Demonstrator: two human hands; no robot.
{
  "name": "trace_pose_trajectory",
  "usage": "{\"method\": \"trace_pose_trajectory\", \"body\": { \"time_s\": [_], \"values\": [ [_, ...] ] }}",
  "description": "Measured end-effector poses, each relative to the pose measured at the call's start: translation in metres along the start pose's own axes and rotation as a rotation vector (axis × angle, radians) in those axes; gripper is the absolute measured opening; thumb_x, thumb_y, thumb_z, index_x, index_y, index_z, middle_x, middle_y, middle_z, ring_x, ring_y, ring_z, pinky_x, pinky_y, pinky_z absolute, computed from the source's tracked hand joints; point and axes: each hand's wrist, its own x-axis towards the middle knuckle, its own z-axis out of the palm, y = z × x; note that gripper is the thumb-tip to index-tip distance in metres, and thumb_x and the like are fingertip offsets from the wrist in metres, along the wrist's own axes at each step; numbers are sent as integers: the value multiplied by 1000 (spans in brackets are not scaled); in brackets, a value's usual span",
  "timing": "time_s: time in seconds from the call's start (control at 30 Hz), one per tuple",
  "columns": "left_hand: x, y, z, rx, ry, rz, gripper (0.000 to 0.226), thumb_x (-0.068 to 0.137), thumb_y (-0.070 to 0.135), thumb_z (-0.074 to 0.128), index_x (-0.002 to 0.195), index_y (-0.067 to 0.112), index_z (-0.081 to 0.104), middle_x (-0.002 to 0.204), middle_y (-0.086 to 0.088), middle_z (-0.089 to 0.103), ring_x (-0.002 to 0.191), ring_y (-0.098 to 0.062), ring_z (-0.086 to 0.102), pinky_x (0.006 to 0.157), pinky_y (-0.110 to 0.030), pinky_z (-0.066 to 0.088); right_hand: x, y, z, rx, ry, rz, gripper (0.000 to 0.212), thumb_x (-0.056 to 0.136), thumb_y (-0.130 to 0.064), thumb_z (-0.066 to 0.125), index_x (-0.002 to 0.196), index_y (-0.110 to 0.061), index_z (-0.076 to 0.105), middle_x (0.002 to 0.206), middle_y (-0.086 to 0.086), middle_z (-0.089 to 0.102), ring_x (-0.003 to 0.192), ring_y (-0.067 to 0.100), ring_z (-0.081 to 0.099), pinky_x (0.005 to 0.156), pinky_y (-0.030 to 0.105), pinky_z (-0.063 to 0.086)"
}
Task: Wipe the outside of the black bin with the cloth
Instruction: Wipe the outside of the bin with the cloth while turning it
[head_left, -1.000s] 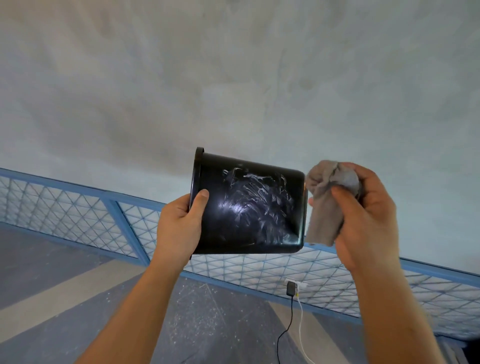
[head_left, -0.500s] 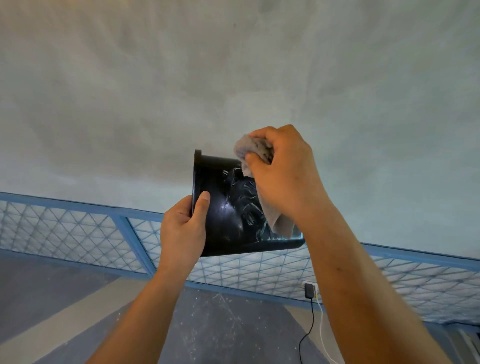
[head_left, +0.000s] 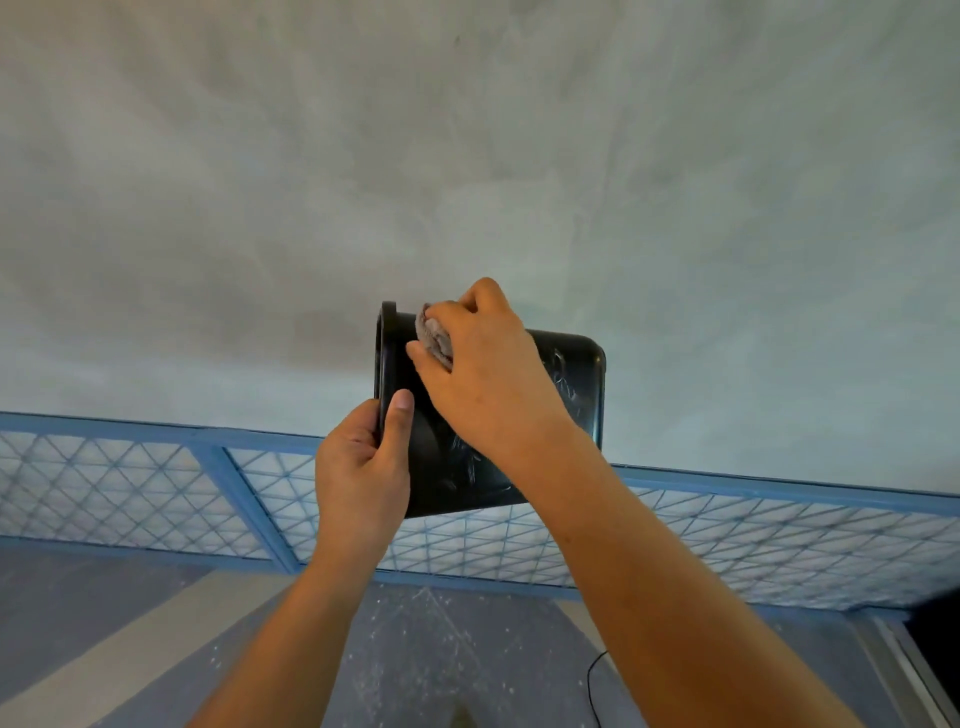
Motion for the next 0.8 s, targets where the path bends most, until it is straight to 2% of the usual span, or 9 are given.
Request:
{"method": "trace_pose_trajectory", "body": {
  "time_s": [0.07, 0.2, 0.27, 0.37, 0.43, 0.5, 0.57, 0.67, 0.8],
  "values": [
    [0, 0, 4, 6, 3, 2, 61, 99, 56, 51, 74, 1, 53, 63, -21, 47, 61, -42, 44, 51, -40, 34, -2, 6, -1, 10, 4, 13, 27, 104, -35, 56, 121, -16, 68, 120, 2, 45, 98, 16, 58, 94, 30, 55],
    [2, -5, 11, -3, 16, -32, 61, 98, 61, 52, 73, 6, 54, 61, -17, 51, 60, -40, 49, 50, -49, 45, -10, 21, -5, -7, 10, -22, 21, 101, -21, 61, 118, -15, 72, 118, 3, 49, 96, 19, 59, 89, 36, 58],
    [2, -7, 13, 7, 8, -59, 61, 97, 65, 51, 76, 8, 58, 67, -18, 57, 68, -43, 56, 56, -52, 52, -18, 40, -12, -36, 45, 8, 20, 97, -17, 64, 115, -18, 74, 117, 2, 51, 92, 17, 60, 87, 33, 58],
    [1, -6, 15, 26, 3, -81, 56, 96, 62, 49, 78, 10, 62, 69, -11, 61, 72, -32, 59, 58, -47, 51, -31, 79, -26, -27, 167, 150, 18, 94, -12, 68, 109, -17, 77, 113, 0, 54, 84, 14, 59, 86, 26, 58],
    [-3, -5, 21, 34, -13, -78, 54, 98, 59, 50, 77, 11, 62, 68, -10, 60, 68, -29, 58, 57, -46, 50, -32, 96, -28, -9, 234, 224, 17, 93, -9, 69, 106, -13, 78, 111, 3, 56, 81, 17, 61, 85, 33, 60],
    [-10, -1, 32, 30, -17, -54, 55, 100, 57, 52, 73, 10, 59, 65, -13, 56, 62, -28, 53, 53, -44, 44, -28, 90, -24, 17, 242, 203, 18, 93, -11, 67, 108, -14, 78, 112, 4, 56, 82, 17, 61, 86, 35, 59],
    [-18, 5, 47, 23, -24, -31, 55, 101, 54, 54, 71, 8, 55, 63, -17, 52, 57, -30, 48, 49, -43, 38, -24, 70, -19, 49, 193, 111, 20, 95, -13, 64, 110, -14, 77, 116, 2, 53, 87, 15, 60, 87, 32, 58],
    [-25, 11, 62, -8, 6, -41, 55, 103, 50, 53, 72, 5, 54, 63, -22, 52, 55, -34, 47, 48, -43, 34, -28, 50, -13, 90, 129, -38, 19, 93, -7, 63, 107, -11, 75, 119, 4, 55, 95, 22, 62, 88, 37, 58],
    [-23, 13, 62, 43, 31, -31, 55, 101, 52, 51, 70, 7, 54, 62, -12, 51, 56, -13, 44, 52, -33, 35, -43, 103, -36, 125, 211, 98, 26, 91, -4, 68, 112, -16, 77, 114, -1, 58, 92, 11, 63, 93, 24, 56]
  ]
}}
